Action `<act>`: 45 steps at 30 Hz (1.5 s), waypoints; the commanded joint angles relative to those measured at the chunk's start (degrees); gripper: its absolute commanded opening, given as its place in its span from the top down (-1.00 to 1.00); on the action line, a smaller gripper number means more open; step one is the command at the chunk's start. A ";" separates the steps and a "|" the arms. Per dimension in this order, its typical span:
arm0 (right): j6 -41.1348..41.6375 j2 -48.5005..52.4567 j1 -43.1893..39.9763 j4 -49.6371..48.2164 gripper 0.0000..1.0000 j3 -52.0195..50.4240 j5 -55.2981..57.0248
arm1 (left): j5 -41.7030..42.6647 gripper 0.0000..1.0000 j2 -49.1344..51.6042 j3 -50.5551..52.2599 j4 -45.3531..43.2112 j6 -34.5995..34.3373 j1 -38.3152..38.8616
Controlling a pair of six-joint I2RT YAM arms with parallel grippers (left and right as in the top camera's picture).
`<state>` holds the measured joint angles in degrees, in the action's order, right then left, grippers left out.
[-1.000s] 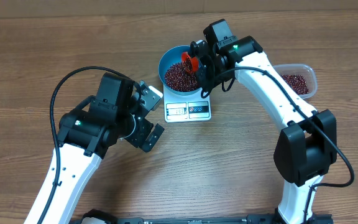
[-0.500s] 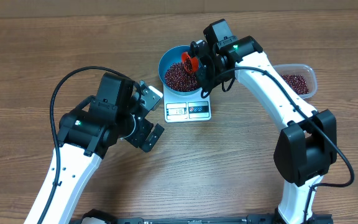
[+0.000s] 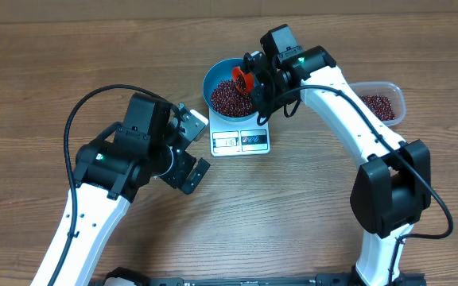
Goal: Scoop item into bowl and weigh 150g on scale
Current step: 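Tilt the red cup slowly with the right gripper, trickling beans into bowl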
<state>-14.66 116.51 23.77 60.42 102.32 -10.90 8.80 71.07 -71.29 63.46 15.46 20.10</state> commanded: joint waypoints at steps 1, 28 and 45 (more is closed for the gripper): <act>-1.18 -2.95 0.98 0.26 0.93 1.70 2.80 | 0.04 -0.99 0.17 -1.20 -0.04 1.27 -0.22; -0.35 -2.95 1.36 -0.35 0.93 1.68 4.81 | 0.02 -0.99 0.17 -1.20 -0.04 1.27 -0.22; -0.35 -2.95 1.36 -0.42 0.93 1.68 2.23 | 0.02 -0.99 0.17 -1.20 -0.04 1.27 -0.22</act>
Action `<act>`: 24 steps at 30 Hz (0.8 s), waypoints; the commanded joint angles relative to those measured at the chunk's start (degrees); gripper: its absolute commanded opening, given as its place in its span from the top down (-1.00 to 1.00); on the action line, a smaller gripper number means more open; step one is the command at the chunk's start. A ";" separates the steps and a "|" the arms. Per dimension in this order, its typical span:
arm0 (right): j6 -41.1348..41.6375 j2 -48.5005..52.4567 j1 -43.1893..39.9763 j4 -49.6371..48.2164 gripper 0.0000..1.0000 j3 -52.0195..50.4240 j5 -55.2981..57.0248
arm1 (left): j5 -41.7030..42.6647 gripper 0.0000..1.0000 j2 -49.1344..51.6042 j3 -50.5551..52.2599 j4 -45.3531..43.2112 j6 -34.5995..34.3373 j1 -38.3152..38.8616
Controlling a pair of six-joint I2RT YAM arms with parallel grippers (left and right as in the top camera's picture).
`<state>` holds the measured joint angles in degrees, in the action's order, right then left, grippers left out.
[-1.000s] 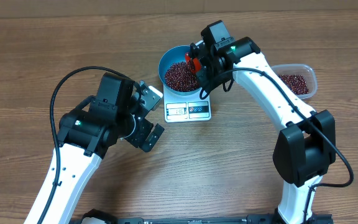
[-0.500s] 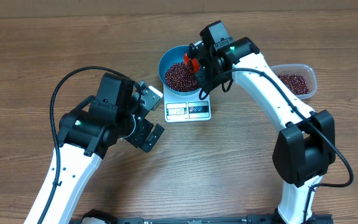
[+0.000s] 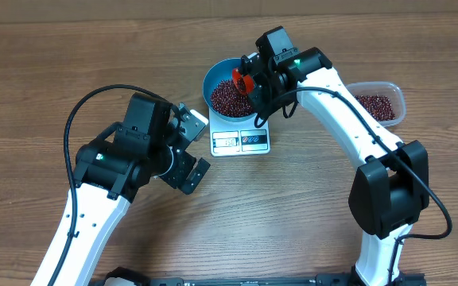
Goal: Scoop item into bowl and weigh 150g on scale
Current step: 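Tilt the red cup slowly with the right gripper, trickling beans into bowl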
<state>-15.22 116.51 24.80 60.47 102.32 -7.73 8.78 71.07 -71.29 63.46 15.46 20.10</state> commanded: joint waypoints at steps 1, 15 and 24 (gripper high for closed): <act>0.22 -2.95 0.33 -0.46 0.93 1.68 -0.94 | 0.04 -0.99 0.17 -1.20 -0.04 1.27 -0.22; 3.61 -2.95 0.20 -0.76 0.92 1.68 -10.91 | 0.07 -0.99 0.17 -1.20 -0.04 1.27 -0.22; 7.39 -3.32 -0.09 -0.13 0.93 1.68 -15.56 | 0.04 -0.99 0.17 -1.20 -0.04 1.27 -0.22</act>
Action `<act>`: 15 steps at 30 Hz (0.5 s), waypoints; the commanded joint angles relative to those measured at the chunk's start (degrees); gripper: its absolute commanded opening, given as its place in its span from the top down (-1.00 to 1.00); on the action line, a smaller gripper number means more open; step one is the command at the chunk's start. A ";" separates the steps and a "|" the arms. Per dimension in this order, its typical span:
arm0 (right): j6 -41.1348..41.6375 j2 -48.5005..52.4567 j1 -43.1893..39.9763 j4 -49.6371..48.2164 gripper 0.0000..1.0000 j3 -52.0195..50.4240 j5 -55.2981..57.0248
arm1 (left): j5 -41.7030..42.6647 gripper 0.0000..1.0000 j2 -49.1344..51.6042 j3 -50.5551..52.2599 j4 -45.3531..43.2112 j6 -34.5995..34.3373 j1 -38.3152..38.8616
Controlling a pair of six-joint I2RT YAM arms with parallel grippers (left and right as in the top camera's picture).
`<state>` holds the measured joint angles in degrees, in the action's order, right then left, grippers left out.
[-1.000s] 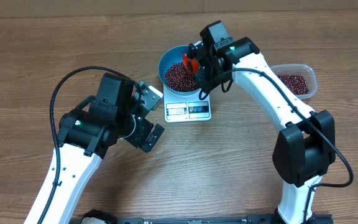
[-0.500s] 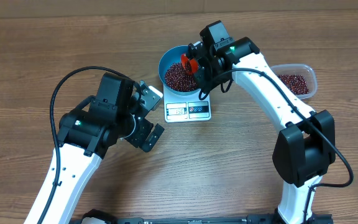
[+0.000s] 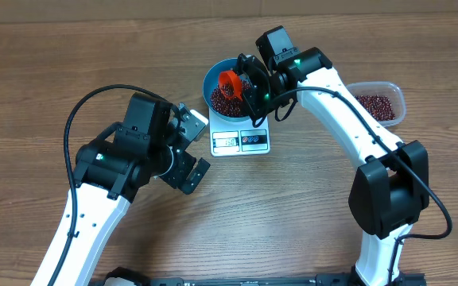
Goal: Scoop item into bowl and weigh 150g on scale
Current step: 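Tilt the red cup slowly with the right gripper, trickling beans into bowl, then carry the red cup back over the bean tub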
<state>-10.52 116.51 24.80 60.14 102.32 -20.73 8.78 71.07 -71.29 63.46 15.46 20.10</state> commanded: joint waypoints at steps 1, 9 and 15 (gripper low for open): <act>3.30 -3.54 -0.31 0.42 0.93 1.68 -2.64 | 0.04 -0.99 0.17 -1.20 -0.04 1.27 -0.22; 3.98 -6.82 -4.59 2.12 0.93 1.68 -11.17 | 0.07 -0.99 0.17 -1.20 -0.04 1.27 -0.22; 4.33 -9.77 -10.12 5.46 0.93 1.68 -11.13 | 0.04 -1.00 0.17 -1.20 -0.04 1.27 -0.22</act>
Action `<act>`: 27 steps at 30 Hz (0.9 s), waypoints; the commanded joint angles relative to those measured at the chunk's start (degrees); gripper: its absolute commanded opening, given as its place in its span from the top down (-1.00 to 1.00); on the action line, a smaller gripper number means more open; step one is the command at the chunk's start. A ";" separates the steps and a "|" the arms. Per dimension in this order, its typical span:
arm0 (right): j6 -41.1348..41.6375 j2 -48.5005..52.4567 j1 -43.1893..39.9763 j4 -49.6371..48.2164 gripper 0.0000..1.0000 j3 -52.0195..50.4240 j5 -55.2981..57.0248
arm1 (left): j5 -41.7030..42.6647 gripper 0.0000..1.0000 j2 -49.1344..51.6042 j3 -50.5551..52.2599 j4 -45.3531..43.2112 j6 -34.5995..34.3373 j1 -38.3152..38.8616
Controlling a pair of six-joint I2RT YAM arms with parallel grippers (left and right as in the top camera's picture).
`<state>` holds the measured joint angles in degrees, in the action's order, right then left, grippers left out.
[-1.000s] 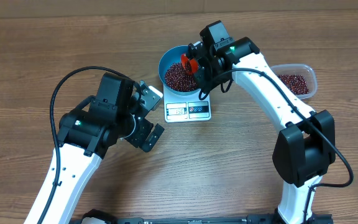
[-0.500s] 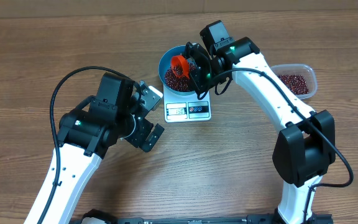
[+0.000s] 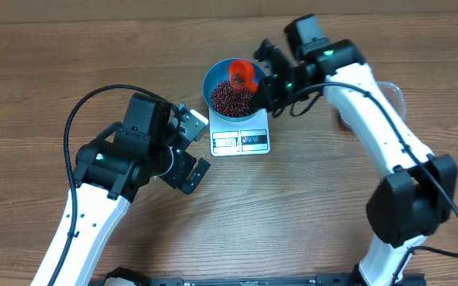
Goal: Scoop item into bowl and weigh 150g on scale
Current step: 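Carry the red cup back over the bean tub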
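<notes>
A blue bowl [image 3: 210, 83] of dark red beans [image 3: 227, 100] stands on the small white scale [image 3: 241, 141] at the table's far middle. My right gripper [image 3: 261, 70] is shut on the handle of a red scoop [image 3: 242, 73]. It holds the scoop over the bowl's far right part, and some beans seem to lie in the cup. My left gripper [image 3: 191, 148] is open and empty, just left of the scale. The scale's display is too small to read.
A clear plastic container [image 3: 397, 97] lies at the far right, mostly hidden under my right arm. My left arm fills the near left of the wooden table [image 3: 38, 87], and my right arm runs down the right side.
The scoop was low over the bowl's left part; now it is higher, at the far right part. My right arm has swung right and covers the plastic container. The left arm has not moved.
At the two oldest moments my right gripper held the scoop at the bowl's right side. It then held it over the beans in the bowl's left part. Now the scoop is raised at the far right, with the arm nearer the container. The left gripper stayed open by the scale.
</notes>
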<state>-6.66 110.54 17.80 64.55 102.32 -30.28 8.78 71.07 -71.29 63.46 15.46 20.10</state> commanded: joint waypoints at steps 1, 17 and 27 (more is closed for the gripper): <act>0.46 -4.11 -4.02 1.64 0.93 1.68 -1.55 | 0.04 -0.99 0.17 -1.20 -0.04 1.27 -0.22; -0.72 -6.08 -24.59 15.91 0.93 1.55 29.53 | 0.04 -0.99 0.17 -1.20 -0.04 1.27 -0.22; 4.94 -6.01 -23.76 15.93 0.92 0.37 42.64 | 0.07 -0.99 0.17 -1.20 -0.04 1.27 -0.22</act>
<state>-4.78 106.65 -6.13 80.62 102.48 5.69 8.78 71.07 -71.29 63.46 15.46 20.10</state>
